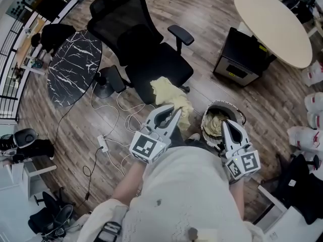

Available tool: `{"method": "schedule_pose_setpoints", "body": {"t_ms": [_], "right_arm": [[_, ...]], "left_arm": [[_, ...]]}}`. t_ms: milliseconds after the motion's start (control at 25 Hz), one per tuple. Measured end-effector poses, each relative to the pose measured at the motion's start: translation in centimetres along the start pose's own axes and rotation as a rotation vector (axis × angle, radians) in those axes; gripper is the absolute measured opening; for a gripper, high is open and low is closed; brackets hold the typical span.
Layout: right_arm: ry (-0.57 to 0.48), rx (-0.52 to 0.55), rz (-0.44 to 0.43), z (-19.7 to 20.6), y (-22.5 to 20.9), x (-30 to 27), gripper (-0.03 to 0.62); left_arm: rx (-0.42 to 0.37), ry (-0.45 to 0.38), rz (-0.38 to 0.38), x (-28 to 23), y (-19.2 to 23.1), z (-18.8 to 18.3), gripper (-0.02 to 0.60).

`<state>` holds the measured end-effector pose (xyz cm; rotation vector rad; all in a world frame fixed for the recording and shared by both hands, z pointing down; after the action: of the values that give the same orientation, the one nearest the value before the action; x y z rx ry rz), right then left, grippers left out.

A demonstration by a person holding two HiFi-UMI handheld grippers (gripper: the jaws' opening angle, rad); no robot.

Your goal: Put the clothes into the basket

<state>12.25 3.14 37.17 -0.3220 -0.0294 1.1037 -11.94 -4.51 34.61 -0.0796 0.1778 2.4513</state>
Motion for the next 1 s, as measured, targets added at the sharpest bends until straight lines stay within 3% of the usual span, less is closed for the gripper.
{"method": "schedule_pose_setpoints", "body": {"t_ms": [520, 1000], "right_arm": [[-0.02, -0.014, 0.084, 0.1, -1.3, 3.3, 0.011], [-0.048, -0.042, 0.29, 0.4, -1.9, 6.4, 0.01]], "left_arm": [[-0.023, -0.054, 0.082, -2.6, -2.1, -2.3, 0.051], [-0.033, -0.044, 0.261, -6.7, -2.6, -3.0, 0.051]]}}
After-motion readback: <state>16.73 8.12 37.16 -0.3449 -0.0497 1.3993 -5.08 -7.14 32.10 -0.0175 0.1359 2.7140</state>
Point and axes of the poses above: the fingertips, and each gripper's own axes: x backward along the fingers, y to its left, z out of its underside, the point moved 8 cm from there along x, backward along the fingers, and after that the axes turned 4 degrees about -y, right-handed, at the moved point
